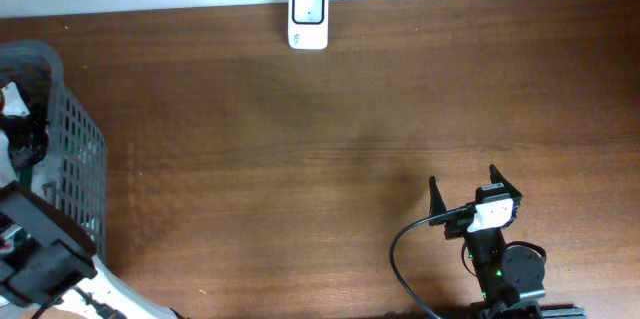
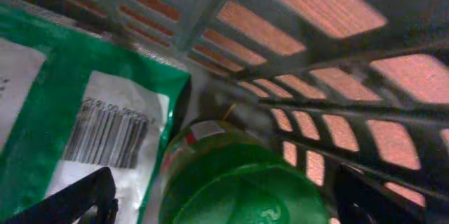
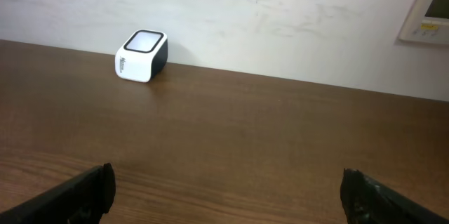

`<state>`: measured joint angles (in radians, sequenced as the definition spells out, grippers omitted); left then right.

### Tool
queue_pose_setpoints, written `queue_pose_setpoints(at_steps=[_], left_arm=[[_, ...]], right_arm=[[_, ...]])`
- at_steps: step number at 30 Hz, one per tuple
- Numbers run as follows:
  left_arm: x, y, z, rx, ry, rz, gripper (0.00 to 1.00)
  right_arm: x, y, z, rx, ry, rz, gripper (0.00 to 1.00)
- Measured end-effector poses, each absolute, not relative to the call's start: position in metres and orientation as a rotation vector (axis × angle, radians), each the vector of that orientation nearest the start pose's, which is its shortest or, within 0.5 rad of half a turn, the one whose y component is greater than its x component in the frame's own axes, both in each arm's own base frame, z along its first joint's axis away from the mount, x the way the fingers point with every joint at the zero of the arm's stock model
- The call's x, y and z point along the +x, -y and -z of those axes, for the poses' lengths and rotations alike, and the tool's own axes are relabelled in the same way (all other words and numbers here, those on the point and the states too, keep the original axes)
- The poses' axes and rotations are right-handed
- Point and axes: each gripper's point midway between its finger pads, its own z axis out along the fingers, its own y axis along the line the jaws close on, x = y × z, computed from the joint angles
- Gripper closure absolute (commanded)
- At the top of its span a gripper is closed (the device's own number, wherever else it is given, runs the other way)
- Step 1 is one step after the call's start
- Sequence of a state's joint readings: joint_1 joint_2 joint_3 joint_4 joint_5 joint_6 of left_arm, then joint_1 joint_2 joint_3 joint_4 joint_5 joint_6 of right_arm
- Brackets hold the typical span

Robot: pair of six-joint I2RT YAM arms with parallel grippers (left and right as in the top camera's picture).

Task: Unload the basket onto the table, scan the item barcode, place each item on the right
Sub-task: 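Grasp the green-lidded jar in the basket with the left gripper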

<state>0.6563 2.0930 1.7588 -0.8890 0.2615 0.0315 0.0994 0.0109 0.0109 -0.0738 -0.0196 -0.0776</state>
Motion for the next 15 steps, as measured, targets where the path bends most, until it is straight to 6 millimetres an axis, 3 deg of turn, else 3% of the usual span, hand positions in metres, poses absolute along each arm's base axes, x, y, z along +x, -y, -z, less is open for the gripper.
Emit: queue_pose_setpoints(at_steps=[5,8,9,13,15], left_arm=[[0.4142,-0.2601,-0.0886,-0.748,-2.628,0.137,0.16],[0.4174,-0.2616,-0.0869,-0.735,-2.625,0.137,0.44],[0.419,-0.2627,-0.0869,-0.728,-2.622,0.134,0.46],[0.4196,-0.2631,-0.0885,-0.732,-2.621,0.132,0.44],[0.4193,-0.2628,-0.0887,-0.738,-2.623,0.134,0.3]], right_arm=[[0.2447,-0.0278,-0.1582,-0.161,-1.637,-0.032,0.02],[0.2447,-0.0278,-0.1582,-0.16,-1.637,-0.033,0.02],[0.2447,-0.0278,-0.1582,-0.161,-1.637,-0.032,0.02],[0.2446,-0.0279,-0.1582,-0.161,-1.637,-0.033,0.02],[0.2446,-0.0279,-0.1582,-0.161,-1.637,-0.033,0.02]])
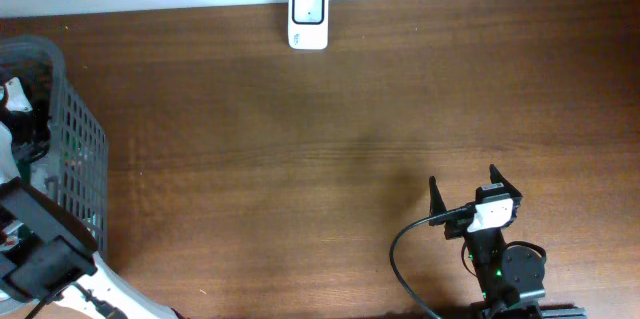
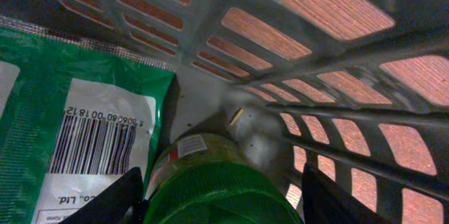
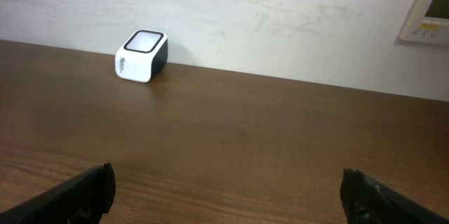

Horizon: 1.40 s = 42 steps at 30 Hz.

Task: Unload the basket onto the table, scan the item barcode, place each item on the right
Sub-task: 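Grasp the green-lidded jar in the basket with the left gripper, then carry the jar to the table center and release it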

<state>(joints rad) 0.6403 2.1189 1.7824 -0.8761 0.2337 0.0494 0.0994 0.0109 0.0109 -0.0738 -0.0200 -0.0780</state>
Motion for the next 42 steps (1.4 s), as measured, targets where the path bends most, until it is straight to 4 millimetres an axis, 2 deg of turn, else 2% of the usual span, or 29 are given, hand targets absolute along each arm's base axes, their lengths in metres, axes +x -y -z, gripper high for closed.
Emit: queue_pose_setpoints(at_steps=[1,4,7,8,10,12,17,20,21,24,26,27,29,31,32,33,34,35,36,37,39,42], left_arm=[[0.419,-0.262,-0.089,-0.749,-2.626,0.137,0.24],[0.419,-0.26,-0.093,-0.785,-2.644,0.165,0.13],[0.42,-0.26,-0.093,-0.788,-2.656,0.17,0.14],[0.421,-0.26,-0.092,-0.781,-2.66,0.17,0.16],[0.422,-0.261,-0.088,-0.765,-2.66,0.164,0.33],[0.418,-0.255,-0.074,-0.759,-2.692,0.181,0.41],[0.416,-0.254,-0.08,-0.765,-2.701,0.182,0.45],[0.418,-0.253,-0.092,-0.773,-2.693,0.181,0.45],[0.419,-0.253,-0.102,-0.777,-2.677,0.173,0.45],[0.422,-0.255,-0.174,-0.747,-2.533,0.108,0.46],[0.413,-0.248,-0.256,-0.694,-2.37,0.035,0.46],[0.401,-0.238,-0.311,-0.66,-2.252,-0.008,0.46],[0.391,-0.231,-0.344,-0.636,-2.176,-0.033,0.46],[0.363,-0.205,-0.406,-0.582,-2.038,-0.065,0.46],[0.353,-0.185,-0.432,-0.534,-1.983,-0.067,0.46],[0.353,-0.168,-0.441,-0.494,-1.968,-0.051,0.47],[0.357,-0.143,-0.448,-0.429,-1.967,-0.015,0.47],[0.364,-0.12,-0.448,-0.368,-1.981,0.027,0.46],[0.376,-0.076,-0.44,-0.262,-2.029,0.115,0.46],[0.381,-0.058,-0.435,-0.218,-2.054,0.145,0.46],[0.393,0.005,-0.414,-0.061,-2.139,0.261,0.48],[0.413,0.082,-0.359,0.122,-2.311,0.375,0.49]], right_arm=[[0.245,-0.028,-0.158,-0.161,-1.637,-0.032,0.02],[0.245,-0.028,-0.158,-0.16,-1.637,-0.033,0.02],[0.245,-0.028,-0.158,-0.161,-1.637,-0.032,0.02],[0.245,-0.028,-0.158,-0.161,-1.637,-0.032,0.02],[0.245,-0.028,-0.158,-0.16,-1.637,-0.033,0.02],[0.245,-0.028,-0.158,-0.161,-1.637,-0.032,0.02],[0.245,-0.028,-0.158,-0.161,-1.637,-0.032,0.02],[0.245,-0.028,-0.158,-0.161,-1.637,-0.033,0.02],[0.245,-0.028,-0.158,-0.161,-1.637,-0.032,0.01],[0.245,-0.028,-0.158,-0.16,-1.637,-0.033,0.02],[0.245,-0.028,-0.158,-0.16,-1.637,-0.033,0.02],[0.245,-0.028,-0.158,-0.161,-1.637,-0.033,0.02],[0.245,-0.028,-0.158,-0.161,-1.637,-0.033,0.02],[0.245,-0.028,-0.158,-0.16,-1.637,-0.033,0.02],[0.245,-0.028,-0.158,-0.16,-1.637,-0.033,0.02],[0.245,-0.028,-0.158,-0.161,-1.637,-0.033,0.02],[0.245,-0.028,-0.158,-0.161,-1.637,-0.032,0.02],[0.245,-0.028,-0.158,-0.161,-1.637,-0.033,0.02],[0.245,-0.028,-0.158,-0.161,-1.637,-0.033,0.02],[0.245,-0.028,-0.158,-0.16,-1.637,-0.033,0.02],[0.245,-0.028,-0.158,-0.161,-1.637,-0.032,0.01],[0.245,-0.028,-0.158,-0.16,-1.637,-0.033,0.02]])
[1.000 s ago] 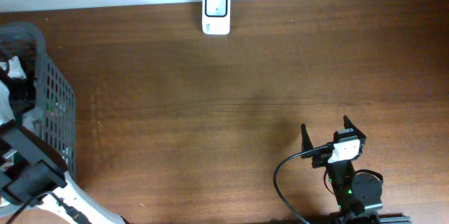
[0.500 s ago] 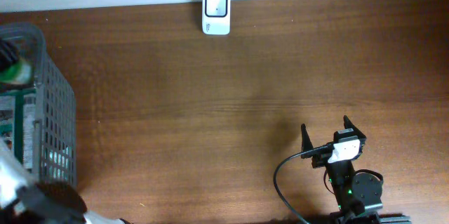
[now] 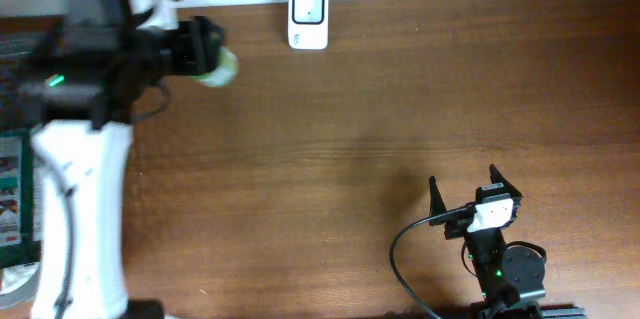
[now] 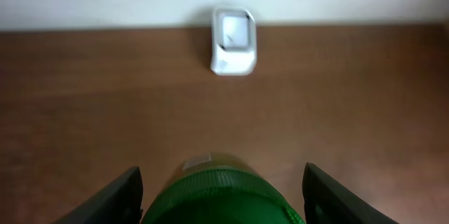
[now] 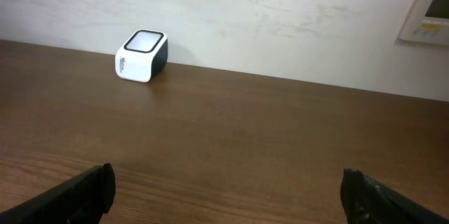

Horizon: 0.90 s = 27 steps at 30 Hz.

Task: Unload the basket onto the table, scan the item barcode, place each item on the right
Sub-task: 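Carry the jar to the table center and release it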

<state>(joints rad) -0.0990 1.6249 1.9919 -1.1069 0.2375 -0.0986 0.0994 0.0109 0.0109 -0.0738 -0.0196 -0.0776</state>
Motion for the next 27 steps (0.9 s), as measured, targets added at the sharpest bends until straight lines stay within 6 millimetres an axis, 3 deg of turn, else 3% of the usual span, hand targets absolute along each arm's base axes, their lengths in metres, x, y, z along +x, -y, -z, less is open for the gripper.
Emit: queue_pose_setpoints(at_steps=[1,5,6,9,10,13,17,21,23,25,27], left_arm=[[0.423,0.111,-0.33,0.188,-2.381,0.404,0.48],[0.437,0.182,-0.247,0.315,-2.57,0.411,0.48],[0.439,0.21,-0.213,0.372,-2.629,0.411,0.48],[0.442,0.242,-0.167,0.415,-2.692,0.382,0.48],[0.443,0.247,-0.159,0.416,-2.703,0.375,0.47],[0.442,0.262,-0.107,0.388,-2.787,0.278,0.47],[0.445,0.266,-0.09,0.336,-2.797,0.205,0.46],[0.445,0.265,-0.058,0.262,-2.859,0.17,0.43],[0.447,0.272,-0.059,0.262,-2.835,0.185,0.42],[0.45,0.286,-0.062,0.285,-2.796,0.218,0.3],[0.447,0.292,-0.062,0.295,-2.794,0.226,0.31]], right_arm=[[0.245,-0.028,-0.158,-0.161,-1.637,-0.033,0.02],[0.245,-0.028,-0.158,-0.16,-1.637,-0.033,0.02],[0.245,-0.028,-0.158,-0.161,-1.637,-0.032,0.02],[0.245,-0.028,-0.158,-0.161,-1.637,-0.032,0.02],[0.245,-0.028,-0.158,-0.161,-1.637,-0.032,0.02],[0.245,-0.028,-0.158,-0.161,-1.637,-0.032,0.02],[0.245,-0.028,-0.158,-0.161,-1.637,-0.033,0.02],[0.245,-0.028,-0.158,-0.16,-1.637,-0.033,0.02],[0.245,-0.028,-0.158,-0.161,-1.637,-0.032,0.02],[0.245,-0.028,-0.158,-0.16,-1.637,-0.033,0.02],[0.245,-0.028,-0.158,-0.16,-1.637,-0.033,0.02]])
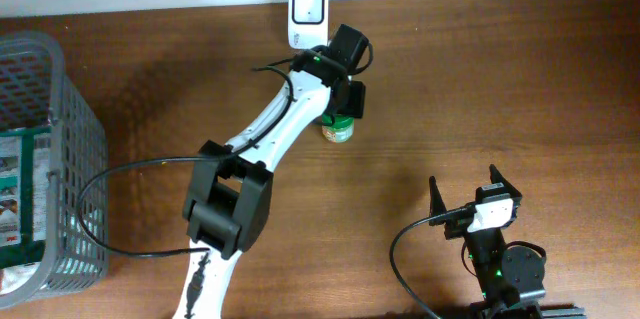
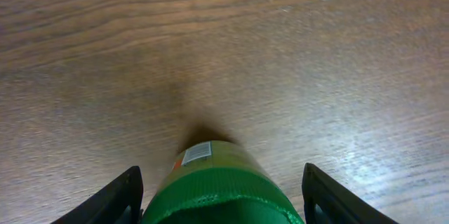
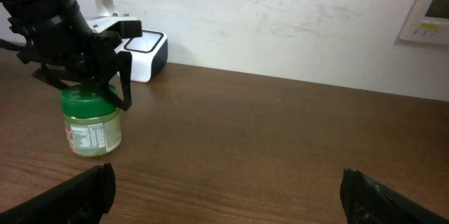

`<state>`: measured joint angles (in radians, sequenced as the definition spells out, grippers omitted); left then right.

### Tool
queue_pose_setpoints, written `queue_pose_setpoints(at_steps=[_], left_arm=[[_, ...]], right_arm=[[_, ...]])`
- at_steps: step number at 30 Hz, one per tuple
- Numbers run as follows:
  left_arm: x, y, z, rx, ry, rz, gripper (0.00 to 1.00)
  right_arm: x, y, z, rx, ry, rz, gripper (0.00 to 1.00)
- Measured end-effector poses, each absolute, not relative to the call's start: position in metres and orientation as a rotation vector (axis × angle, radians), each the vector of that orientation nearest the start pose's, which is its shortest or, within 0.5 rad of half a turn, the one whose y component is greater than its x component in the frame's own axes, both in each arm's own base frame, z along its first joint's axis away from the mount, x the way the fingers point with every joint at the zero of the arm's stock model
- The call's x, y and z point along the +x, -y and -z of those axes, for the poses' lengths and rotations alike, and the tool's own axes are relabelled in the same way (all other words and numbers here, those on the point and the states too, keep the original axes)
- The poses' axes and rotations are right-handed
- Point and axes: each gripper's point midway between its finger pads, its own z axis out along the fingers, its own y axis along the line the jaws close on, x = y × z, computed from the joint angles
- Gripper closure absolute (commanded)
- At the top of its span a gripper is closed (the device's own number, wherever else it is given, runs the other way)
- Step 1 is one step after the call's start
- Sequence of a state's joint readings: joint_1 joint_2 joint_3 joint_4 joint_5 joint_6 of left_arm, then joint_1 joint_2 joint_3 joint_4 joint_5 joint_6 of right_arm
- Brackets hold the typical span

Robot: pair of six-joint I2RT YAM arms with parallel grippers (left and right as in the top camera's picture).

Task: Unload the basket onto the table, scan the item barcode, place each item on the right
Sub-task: 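Carry the jar to the table center and release it, then return the left gripper into the basket and grasp the green packet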

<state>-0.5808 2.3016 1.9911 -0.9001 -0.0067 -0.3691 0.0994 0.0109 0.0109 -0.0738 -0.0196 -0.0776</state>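
A glass jar point(image 1: 337, 131) with a green lid point(image 2: 221, 192) and a printed label point(image 3: 91, 136) is upright just in front of the white scanner point(image 1: 307, 17), slightly to its right. It is at the table top or barely above it. My left gripper point(image 1: 339, 117) is shut on the lid from above, with a finger point(image 2: 116, 196) on each side. The scanner point(image 3: 149, 50) is partly hidden behind the left arm in the right wrist view. My right gripper point(image 3: 228, 196) rests open at the front right with nothing in it.
A grey slotted basket point(image 1: 70, 159) stands at the left edge and holds a green packet point(image 1: 12, 174). The wall runs right behind the scanner, with a beige wall panel point(image 3: 428, 10) on it. A black cable point(image 1: 400, 259) loops by the right arm's base.
My left gripper, still holding the jar, has moved from the back left of the table to just in front and right of the scanner, and lower. The right arm has not moved.
My left gripper was open inside the basket around the green-lidded jar, beside a green packet. Then its fingers stood closer, shut on the lid. Later it held the jar in the air, left of the scanner. Now the jar is in front of the scanner.
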Motion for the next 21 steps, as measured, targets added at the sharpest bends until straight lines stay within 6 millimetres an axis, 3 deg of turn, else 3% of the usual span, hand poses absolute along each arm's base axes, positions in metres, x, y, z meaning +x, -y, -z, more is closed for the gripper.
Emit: queue_pose_setpoints(at_steps=[3,5,8,11,12,15,18,19,21], left_arm=[[0.449,0.308,-0.064,0.313,-2.77,0.313,0.32],[0.453,0.327,-0.072,0.337,-2.728,0.446,0.25],[0.443,0.344,-0.074,0.387,-2.723,0.506,0.19],[0.44,0.347,-0.076,0.421,-2.722,0.508,0.18],[0.45,0.342,-0.087,0.414,-2.698,0.512,0.18],[0.47,0.322,-0.114,0.374,-2.665,0.509,0.19],[0.494,0.264,-0.185,0.28,-2.562,0.488,0.2],[0.496,0.248,-0.208,0.256,-2.527,0.473,0.2],[0.485,0.195,-0.276,0.168,-2.436,0.39,0.2]], right_arm=[[0.245,-0.028,-0.158,-0.161,-1.637,-0.032,0.02],[0.245,-0.028,-0.158,-0.16,-1.637,-0.033,0.02],[0.245,-0.028,-0.158,-0.161,-1.637,-0.033,0.02],[0.245,-0.028,-0.158,-0.16,-1.637,-0.033,0.02],[0.245,-0.028,-0.158,-0.161,-1.637,-0.033,0.02],[0.245,-0.028,-0.158,-0.161,-1.637,-0.032,0.02],[0.245,-0.028,-0.158,-0.16,-1.637,-0.033,0.02],[0.245,-0.028,-0.158,-0.161,-1.637,-0.032,0.02],[0.245,-0.028,-0.158,-0.161,-1.638,-0.032,0.02]])
